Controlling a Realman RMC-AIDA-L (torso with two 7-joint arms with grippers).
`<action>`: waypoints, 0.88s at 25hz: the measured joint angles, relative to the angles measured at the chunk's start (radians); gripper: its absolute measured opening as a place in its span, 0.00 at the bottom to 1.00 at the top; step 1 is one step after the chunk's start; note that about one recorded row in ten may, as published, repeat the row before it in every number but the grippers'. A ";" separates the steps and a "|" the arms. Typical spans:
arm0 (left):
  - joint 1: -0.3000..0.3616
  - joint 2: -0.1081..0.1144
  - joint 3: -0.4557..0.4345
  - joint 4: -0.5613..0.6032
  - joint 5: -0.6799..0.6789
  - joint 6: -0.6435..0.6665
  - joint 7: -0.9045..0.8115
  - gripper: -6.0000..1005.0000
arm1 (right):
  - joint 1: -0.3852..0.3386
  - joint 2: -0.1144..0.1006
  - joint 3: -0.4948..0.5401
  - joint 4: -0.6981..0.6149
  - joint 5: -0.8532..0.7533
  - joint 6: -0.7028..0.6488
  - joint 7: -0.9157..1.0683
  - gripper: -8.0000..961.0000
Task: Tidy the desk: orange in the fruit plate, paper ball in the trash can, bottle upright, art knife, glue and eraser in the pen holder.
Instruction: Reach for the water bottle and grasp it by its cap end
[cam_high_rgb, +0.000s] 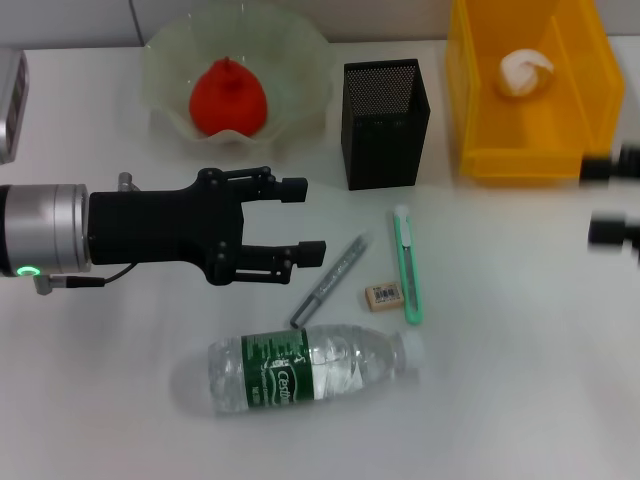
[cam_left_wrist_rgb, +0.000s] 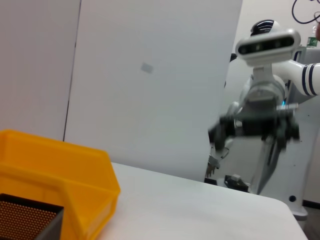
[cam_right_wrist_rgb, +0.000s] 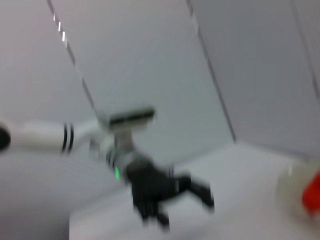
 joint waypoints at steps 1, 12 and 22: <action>-0.001 0.006 0.002 0.000 0.005 0.012 -0.011 0.78 | -0.009 0.011 0.000 -0.023 -0.084 0.003 -0.019 0.86; -0.022 0.006 -0.002 0.079 0.080 0.062 -0.141 0.78 | -0.050 0.133 0.004 -0.214 -0.375 0.081 -0.074 0.86; -0.173 -0.091 0.002 0.235 0.342 0.062 -0.426 0.77 | -0.052 0.138 0.010 -0.233 -0.402 0.073 -0.061 0.85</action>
